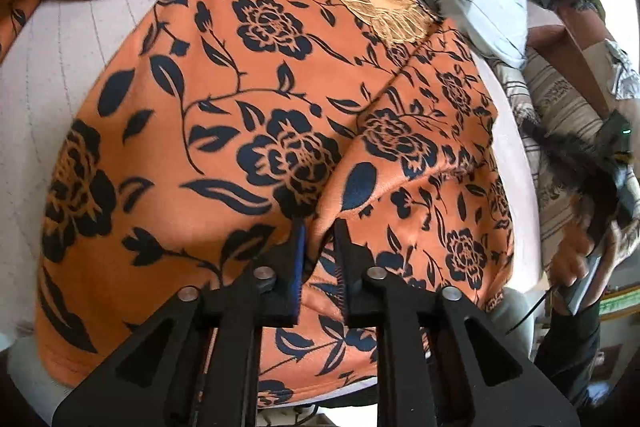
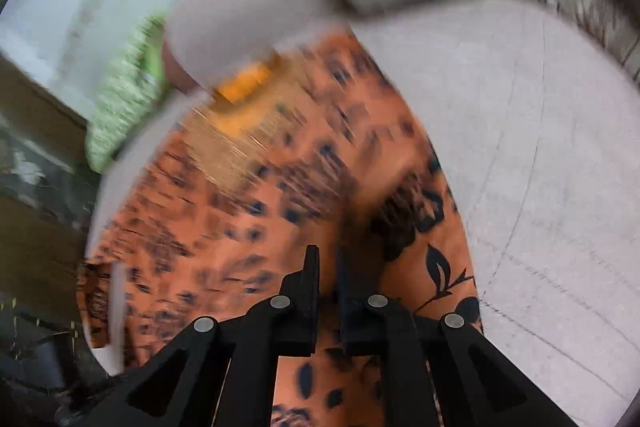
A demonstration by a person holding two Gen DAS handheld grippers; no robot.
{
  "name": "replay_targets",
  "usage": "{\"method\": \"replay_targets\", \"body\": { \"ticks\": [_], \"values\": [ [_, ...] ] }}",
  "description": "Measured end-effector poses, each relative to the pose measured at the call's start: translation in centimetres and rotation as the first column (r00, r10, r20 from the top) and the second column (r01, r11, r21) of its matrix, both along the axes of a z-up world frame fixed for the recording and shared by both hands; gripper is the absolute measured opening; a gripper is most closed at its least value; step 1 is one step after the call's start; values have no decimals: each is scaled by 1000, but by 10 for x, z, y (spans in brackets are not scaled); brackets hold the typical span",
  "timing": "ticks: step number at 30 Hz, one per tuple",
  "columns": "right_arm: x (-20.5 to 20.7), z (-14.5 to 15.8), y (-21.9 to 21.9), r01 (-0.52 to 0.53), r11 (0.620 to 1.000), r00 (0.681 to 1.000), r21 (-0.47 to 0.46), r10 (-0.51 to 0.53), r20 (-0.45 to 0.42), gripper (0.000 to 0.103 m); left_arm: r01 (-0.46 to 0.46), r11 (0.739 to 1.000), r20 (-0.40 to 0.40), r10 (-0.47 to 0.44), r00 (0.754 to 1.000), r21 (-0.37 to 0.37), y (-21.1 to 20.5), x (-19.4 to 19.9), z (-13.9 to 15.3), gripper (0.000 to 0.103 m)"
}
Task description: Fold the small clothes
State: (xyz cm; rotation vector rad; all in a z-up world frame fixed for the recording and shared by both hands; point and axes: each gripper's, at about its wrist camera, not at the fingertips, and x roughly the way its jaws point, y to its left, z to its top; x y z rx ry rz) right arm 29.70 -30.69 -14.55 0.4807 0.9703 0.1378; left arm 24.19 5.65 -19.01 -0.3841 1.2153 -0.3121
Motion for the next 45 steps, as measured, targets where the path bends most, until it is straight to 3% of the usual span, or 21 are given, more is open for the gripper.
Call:
{"method": "replay_targets", "body": {
  "ticks": [1, 3, 4, 5, 9, 10, 11, 14, 19, 21, 22, 24, 25, 27, 29, 31, 33, 37, 39, 41, 45],
  "values": [
    [-4, 12, 1, -4, 1000, 999, 11, 3, 49, 12, 6, 1000, 4, -6, 1000, 4, -1, -1, -2, 14],
    [-1, 31, 2, -19, 999, 992, 48, 13, 123, 52, 14, 1000, 16, -14, 1000, 19, -7, -1, -3, 14],
    [8, 38, 5, -33, 997, 988, 63, 23, 151, 78, 15, 1000, 22, -16, 1000, 26, -9, -1, -3, 14],
    [22, 40, 8, -38, 997, 987, 74, 26, 157, 81, 16, 999, 30, -17, 999, 32, -10, -1, -2, 14],
    [96, 27, 17, -6, 995, 999, 103, 3, 34, 77, 20, 999, 52, -22, 998, 49, -16, 6, -1, 21],
    [115, 22, 16, 33, 997, 999, 76, -32, -8, 68, 20, 998, 56, -23, 998, 56, -17, 7, -3, 22],
    [139, 14, 15, 78, 996, 996, 31, -77, -55, 59, 18, 998, 54, -21, 998, 59, -17, 9, -6, 22],
    [193, -13, 15, 149, 987, 973, -56, -157, -170, 49, 14, 999, 64, -17, 998, 45, -14, 10, -9, 22],
    [238, -47, 32, 185, 948, 938, -259, -249, -240, 43, 20, 997, 94, -27, 995, 73, -18, 8, -7, 20],
    [246, -61, 45, 169, 910, 932, -378, -272, -239, 27, 18, 993, 109, -31, 994, 114, -21, 7, -7, 9],
    [246, -62, 50, 172, 880, 930, -442, -293, -222, 16, 16, 994, 110, -28, 994, 108, -20, 6, -5, 4],
    [243, -55, 54, 181, 869, 935, -460, -297, -194, 3, 12, 999, 146, -17, 989, 38, -11, -1, 11, 3],
    [241, -50, 56, 182, 870, 938, -458, -293, -185, 3, 10, 1000, 202, -11, 979, 5, -6, -9, 25, 3],
    [233, -30, 62, 183, 885, 956, -427, -262, -133, 3, -11, 999, 247, -2, 969, 50, -2, -14, 36, 3],
    [231, -17, 71, 162, 893, 972, -421, -218, -89, 3, -6, 997, 190, -8, 982, 72, 1, -8, 25, 3],
    [237, -23, 75, 111, 924, 982, -366, -158, -102, 3, -12, 999, 101, 7, 995, 47, 5, 0, 11, 3],
    [238, -35, 77, 71, 947, 985, -314, -116, -128, 3, -9, 998, 97, 3, 995, 57, 4, 0, 10, 3],
    [187, -2, 75, 103, 951, 994, -293, -112, -15, 3, -7, 997, 124, -3, 992, 76, 4, -7, 17, 25],
    [153, 21, 78, 113, 951, 993, -286, -102, 51, 5, -12, 996, 112, 2, 994, 87, 3, -5, 15, 26],
    [123, 38, 82, 99, 958, 995, -268, -86, 59, 6, -14, 994, 113, 2, 994, 105, -1, -5, 15, 26],
    [90, 46, 89, 89, 959, 994, -271, -68, 86, 7, -18, 989, 113, 2, 994, 144, -10, -3, 16, 26]
  ]
}}
